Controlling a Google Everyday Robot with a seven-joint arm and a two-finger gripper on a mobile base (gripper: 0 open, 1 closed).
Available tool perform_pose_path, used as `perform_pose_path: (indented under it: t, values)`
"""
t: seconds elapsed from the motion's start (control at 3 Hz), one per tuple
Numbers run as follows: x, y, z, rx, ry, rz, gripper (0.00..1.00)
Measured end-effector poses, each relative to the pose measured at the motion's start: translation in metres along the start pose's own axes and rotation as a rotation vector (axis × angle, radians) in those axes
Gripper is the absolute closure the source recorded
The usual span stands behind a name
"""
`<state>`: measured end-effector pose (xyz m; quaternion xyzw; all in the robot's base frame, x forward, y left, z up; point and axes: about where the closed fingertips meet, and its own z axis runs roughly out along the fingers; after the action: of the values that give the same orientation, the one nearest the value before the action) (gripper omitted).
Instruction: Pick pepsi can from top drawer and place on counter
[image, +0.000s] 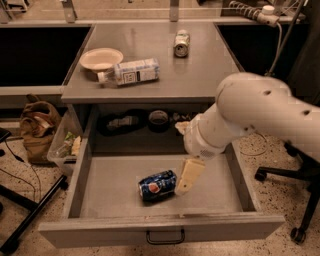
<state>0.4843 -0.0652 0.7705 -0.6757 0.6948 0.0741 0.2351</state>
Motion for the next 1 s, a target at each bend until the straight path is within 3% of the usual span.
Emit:
perform_pose_path:
  t: [0.33,1.0]
  values:
    - [-0.013,0.010,0.060,-0.002,-0.072,-0.011,0.00]
    - [-0.042,0.009,0.123,0.009,-0.163,-0.064,0.00]
